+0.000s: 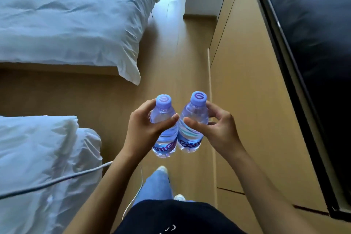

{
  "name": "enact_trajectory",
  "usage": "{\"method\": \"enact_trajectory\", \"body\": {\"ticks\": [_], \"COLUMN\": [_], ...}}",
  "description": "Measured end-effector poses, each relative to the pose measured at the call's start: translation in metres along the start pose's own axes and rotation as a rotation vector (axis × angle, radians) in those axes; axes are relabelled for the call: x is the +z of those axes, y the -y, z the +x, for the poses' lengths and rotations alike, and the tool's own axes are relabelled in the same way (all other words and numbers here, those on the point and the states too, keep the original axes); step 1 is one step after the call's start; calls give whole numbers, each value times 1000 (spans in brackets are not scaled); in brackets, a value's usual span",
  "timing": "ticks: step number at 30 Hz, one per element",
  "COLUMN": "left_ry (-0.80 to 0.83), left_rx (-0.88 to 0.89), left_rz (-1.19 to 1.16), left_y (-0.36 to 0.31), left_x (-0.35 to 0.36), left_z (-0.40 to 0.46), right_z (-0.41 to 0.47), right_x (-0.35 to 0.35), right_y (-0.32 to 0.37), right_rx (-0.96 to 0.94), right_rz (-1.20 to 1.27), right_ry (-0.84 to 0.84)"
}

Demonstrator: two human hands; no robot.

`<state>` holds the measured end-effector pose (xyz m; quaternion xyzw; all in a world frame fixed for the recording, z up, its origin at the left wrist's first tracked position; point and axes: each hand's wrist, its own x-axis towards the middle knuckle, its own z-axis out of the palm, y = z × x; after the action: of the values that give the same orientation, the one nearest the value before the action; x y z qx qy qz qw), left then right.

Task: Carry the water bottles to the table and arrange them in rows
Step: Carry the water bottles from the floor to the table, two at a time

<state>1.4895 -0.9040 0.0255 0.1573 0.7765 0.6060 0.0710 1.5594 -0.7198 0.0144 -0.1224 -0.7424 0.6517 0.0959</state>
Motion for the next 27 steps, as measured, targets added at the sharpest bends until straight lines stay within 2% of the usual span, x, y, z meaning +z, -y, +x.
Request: {"method": "enact_trajectory", "body": {"ticks": [8, 15, 27], "left_ry": [25, 107, 55], "left_rx": [-30, 16, 15], "left_rz": [-42, 4, -5], "left_y": [33, 45, 66], "left_x": [9, 4, 46], "left_z": [190, 379, 675], "right_z": [186, 367, 659], "right_x": [-1, -4, -48], "right_y": [-17, -5, -8], "right_rx": [17, 49, 46], "right_rz": [-6, -50, -99], "right_ry": [-29, -80, -98]}}
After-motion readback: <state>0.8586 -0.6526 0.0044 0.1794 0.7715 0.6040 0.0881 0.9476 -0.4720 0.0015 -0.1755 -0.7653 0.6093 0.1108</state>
